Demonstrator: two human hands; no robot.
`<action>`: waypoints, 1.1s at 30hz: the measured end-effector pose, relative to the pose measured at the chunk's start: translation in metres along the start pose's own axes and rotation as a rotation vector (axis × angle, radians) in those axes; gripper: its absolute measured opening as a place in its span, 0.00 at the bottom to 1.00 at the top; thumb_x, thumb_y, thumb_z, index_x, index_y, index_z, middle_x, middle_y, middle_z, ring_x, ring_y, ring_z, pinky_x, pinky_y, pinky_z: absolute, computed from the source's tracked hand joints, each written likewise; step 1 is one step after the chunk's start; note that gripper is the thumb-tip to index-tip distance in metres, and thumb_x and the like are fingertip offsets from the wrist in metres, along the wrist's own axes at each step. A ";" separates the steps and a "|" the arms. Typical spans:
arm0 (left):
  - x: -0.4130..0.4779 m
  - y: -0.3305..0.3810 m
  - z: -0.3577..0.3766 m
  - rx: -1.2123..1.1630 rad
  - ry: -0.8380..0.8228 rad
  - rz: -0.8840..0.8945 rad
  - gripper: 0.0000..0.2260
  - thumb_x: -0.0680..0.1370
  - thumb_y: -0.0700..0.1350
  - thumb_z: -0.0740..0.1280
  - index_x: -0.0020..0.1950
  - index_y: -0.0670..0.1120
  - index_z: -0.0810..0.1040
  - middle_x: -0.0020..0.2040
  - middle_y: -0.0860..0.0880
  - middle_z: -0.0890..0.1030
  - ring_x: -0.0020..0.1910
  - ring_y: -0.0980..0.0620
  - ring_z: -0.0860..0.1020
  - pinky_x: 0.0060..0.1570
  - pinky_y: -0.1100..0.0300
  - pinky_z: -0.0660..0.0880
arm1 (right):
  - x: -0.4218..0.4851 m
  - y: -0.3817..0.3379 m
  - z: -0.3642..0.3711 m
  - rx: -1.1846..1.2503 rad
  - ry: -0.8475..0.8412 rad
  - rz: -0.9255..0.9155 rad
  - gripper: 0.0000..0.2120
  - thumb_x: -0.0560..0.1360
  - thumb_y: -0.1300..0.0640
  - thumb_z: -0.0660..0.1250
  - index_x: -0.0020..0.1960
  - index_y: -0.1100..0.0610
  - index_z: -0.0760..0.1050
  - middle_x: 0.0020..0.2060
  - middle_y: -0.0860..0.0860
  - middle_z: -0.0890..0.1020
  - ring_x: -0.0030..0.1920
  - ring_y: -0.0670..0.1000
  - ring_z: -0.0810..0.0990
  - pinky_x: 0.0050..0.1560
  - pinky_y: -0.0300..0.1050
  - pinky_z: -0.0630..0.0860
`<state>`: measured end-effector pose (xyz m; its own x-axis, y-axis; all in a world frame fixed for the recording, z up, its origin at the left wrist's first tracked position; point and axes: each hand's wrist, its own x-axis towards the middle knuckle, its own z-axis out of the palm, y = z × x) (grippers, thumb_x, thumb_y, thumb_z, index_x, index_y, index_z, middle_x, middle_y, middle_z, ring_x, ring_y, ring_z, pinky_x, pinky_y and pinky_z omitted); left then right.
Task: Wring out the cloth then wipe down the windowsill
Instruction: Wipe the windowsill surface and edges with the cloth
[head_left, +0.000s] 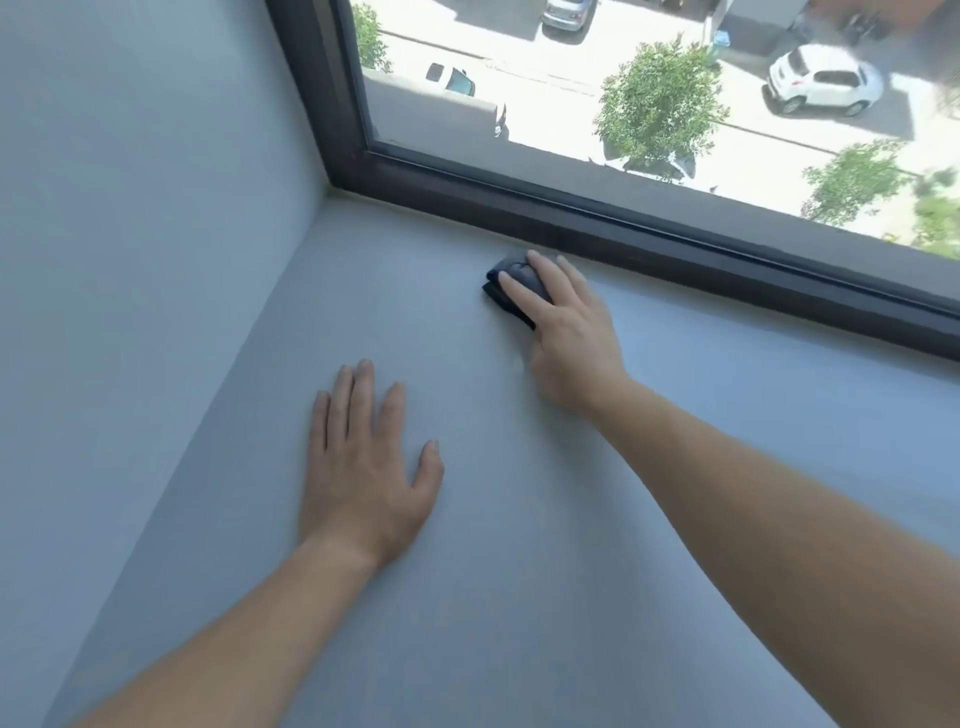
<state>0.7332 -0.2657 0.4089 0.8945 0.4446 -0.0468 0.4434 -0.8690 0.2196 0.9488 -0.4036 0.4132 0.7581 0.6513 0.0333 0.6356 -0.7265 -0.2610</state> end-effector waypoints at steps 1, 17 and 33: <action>0.001 0.000 0.000 0.010 -0.001 0.003 0.31 0.76 0.59 0.53 0.74 0.43 0.66 0.79 0.39 0.58 0.79 0.42 0.52 0.77 0.44 0.50 | -0.008 0.012 -0.003 0.006 0.043 0.090 0.37 0.72 0.68 0.59 0.77 0.44 0.63 0.79 0.50 0.59 0.78 0.59 0.55 0.75 0.55 0.57; 0.001 -0.003 -0.001 -0.004 0.035 0.017 0.31 0.75 0.58 0.54 0.72 0.42 0.68 0.77 0.37 0.61 0.78 0.40 0.55 0.76 0.42 0.52 | -0.041 0.007 -0.005 0.048 0.037 0.232 0.34 0.73 0.65 0.59 0.77 0.44 0.64 0.79 0.49 0.58 0.79 0.58 0.53 0.77 0.53 0.53; 0.001 -0.005 -0.001 -0.040 0.020 0.021 0.29 0.78 0.57 0.51 0.74 0.42 0.67 0.78 0.37 0.59 0.79 0.40 0.52 0.77 0.41 0.50 | -0.079 -0.002 -0.005 0.176 0.210 0.586 0.28 0.78 0.65 0.58 0.75 0.47 0.67 0.79 0.49 0.59 0.79 0.55 0.53 0.78 0.54 0.53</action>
<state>0.7320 -0.2611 0.4085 0.9022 0.4308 -0.0218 0.4212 -0.8690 0.2596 0.8883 -0.4550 0.4159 0.9959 0.0879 0.0206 0.0878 -0.8904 -0.4466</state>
